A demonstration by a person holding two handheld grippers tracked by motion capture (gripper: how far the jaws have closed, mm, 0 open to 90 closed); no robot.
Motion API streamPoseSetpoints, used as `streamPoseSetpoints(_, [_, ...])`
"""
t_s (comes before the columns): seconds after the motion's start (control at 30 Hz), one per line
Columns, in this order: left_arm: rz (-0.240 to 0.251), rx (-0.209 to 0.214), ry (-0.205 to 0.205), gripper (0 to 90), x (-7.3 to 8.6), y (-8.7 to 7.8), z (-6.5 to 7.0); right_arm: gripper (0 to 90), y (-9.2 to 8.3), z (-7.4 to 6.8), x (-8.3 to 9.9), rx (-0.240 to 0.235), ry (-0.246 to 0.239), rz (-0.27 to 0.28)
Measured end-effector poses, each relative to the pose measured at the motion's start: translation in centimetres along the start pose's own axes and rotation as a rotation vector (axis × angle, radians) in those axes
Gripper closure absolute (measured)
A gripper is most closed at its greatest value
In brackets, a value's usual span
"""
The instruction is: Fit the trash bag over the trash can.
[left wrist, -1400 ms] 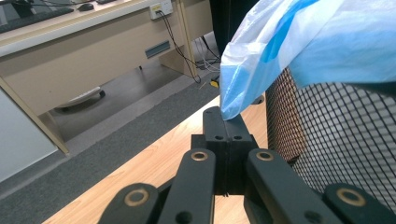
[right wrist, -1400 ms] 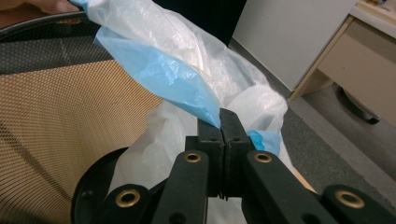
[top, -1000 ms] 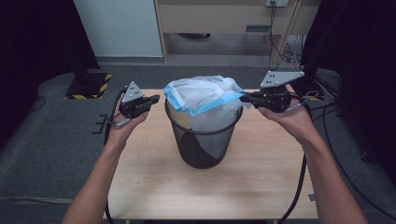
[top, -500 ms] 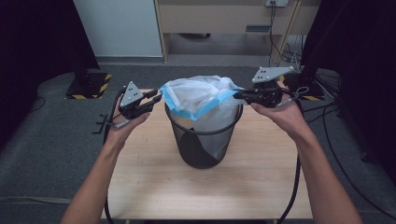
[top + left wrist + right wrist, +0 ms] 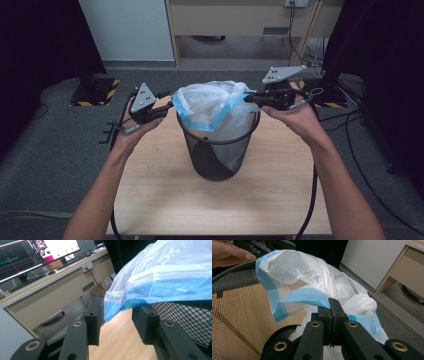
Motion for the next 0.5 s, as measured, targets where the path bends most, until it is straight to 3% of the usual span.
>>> streamPoseSetpoints(0.2, [0.008,0.044,0.029,62.4,-0.03,0.38,0.44,89.3,0.83,-0.10,-0.81,-0.009,0.012,0.009])
streamPoseSetpoints(0.27, [0.009,0.063,0.046,68.0,-0.08,0.46,0.65,89.3,0.97,-0.09,-0.93,-0.007,0.013,0.009])
streamPoseSetpoints(0.5, [0.019,0.095,-0.002,88.2,-0.33,0.49,0.98,89.2,0.94,-0.14,-0.83,-0.005,0.013,0.005])
Point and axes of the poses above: each handheld gripper's, and its own axes: y roughly forward along the jaws, x roughly out of its underside, z roughly to its right, the point moved 6 cm from there along y, roughly forward along the jaws, and after that the axes turned 13 degrees about z, right-handed, at the moved point
